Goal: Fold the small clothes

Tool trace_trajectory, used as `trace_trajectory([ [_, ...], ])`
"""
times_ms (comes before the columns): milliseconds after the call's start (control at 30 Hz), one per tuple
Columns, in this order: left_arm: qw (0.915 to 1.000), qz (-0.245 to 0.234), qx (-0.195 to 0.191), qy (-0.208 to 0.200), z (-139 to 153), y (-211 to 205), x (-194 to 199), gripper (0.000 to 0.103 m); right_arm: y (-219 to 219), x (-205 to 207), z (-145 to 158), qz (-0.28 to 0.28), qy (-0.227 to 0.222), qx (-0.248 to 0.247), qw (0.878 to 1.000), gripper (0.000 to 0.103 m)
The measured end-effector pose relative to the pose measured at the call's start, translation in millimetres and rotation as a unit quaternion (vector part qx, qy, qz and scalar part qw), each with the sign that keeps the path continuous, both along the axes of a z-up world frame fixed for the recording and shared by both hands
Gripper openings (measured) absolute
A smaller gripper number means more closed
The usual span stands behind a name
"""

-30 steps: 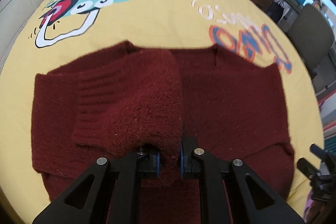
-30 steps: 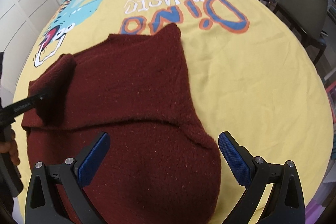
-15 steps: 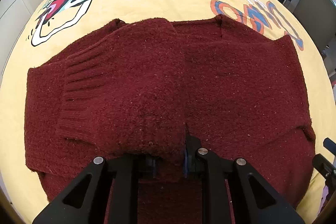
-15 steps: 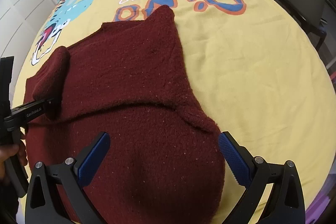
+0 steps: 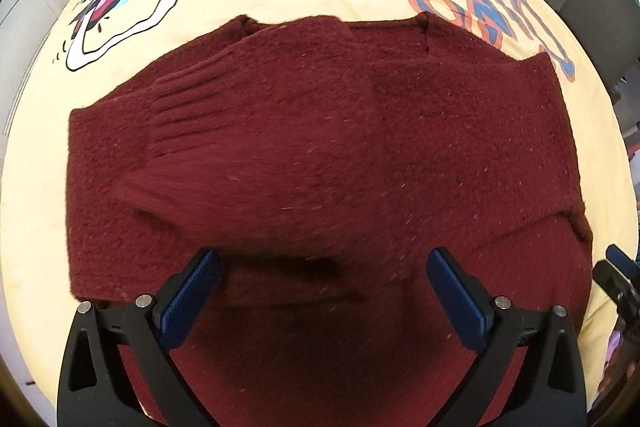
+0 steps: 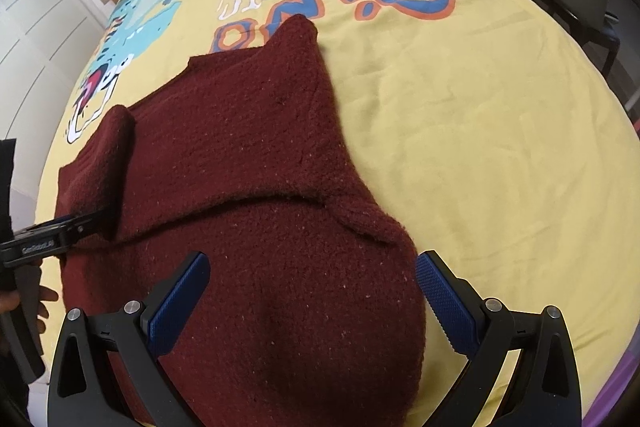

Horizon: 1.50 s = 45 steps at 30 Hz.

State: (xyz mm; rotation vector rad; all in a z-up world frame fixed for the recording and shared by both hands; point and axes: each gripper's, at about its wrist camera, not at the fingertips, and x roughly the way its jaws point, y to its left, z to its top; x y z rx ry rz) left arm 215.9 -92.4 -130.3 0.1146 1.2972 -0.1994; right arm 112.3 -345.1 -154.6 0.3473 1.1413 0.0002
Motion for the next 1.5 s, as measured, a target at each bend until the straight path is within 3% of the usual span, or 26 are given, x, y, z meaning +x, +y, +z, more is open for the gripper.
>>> trace_trajectory([
  [333, 0.9999, 0.004, 0.010, -0.006, 13.1, 56.4, -26.6, 0.102, 4.1, -3.8, -0.7, 0.008, 0.005, -0.003, 1.000, 0.103],
  [633, 0.9977, 0.062, 0.023, -0.015, 19.2, 144.9, -42.6, 0.102, 18.1, -1.5, -0.3, 0.021, 0.008, -0.011, 1.000, 0.103],
  [767, 0.9958, 0.086, 0.028, -0.014, 9.1, 171.3, -46.0, 0.102, 30.2, 0.0, -4.0, 0.030, 0.015, -0.017, 0.999, 0.103],
  [967, 0.9957, 0.086, 0.026, -0.022, -16.0, 177.8, -35.7, 0.100, 50.9, 4.5, -9.8, 0.048, 0.028, -0.033, 0.998, 0.103],
  [1033, 0.9957, 0.087, 0.020, -0.023, -22.8, 178.0, -30.0, 0.090, 59.2, 7.0, -9.8, 0.054, 0.031, -0.039, 0.997, 0.103],
  [1100, 0.9954, 0.093, 0.006, -0.024, -28.4, 179.2, -23.2, 0.072, 66.3, 10.1, -8.5, 0.060, 0.031, -0.044, 0.997, 0.103],
  [1233, 0.9961, 0.081, -0.012, -0.034, -27.8, 179.5, -15.4, 0.054, 89.3, 23.6, -0.4, 0.079, 0.026, -0.058, 0.995, 0.103],
  [1300, 0.9964, 0.071, -0.024, -0.040, -24.3, 178.9, -13.7, 0.028, 103.3, 31.9, 5.4, 0.092, 0.020, -0.061, 0.994, 0.103],
  [1367, 0.9967, 0.057, -0.044, -0.038, -21.4, 176.8, -13.0, 0.014, 119.2, 40.6, 11.6, 0.108, 0.012, -0.064, 0.992, 0.103],
  [1500, 0.9969, 0.047, -0.047, -0.041, -16.5, 171.6, -12.8, 0.010, 163.3, 62.0, 27.4, 0.151, -0.007, -0.068, 0.986, 0.103],
])
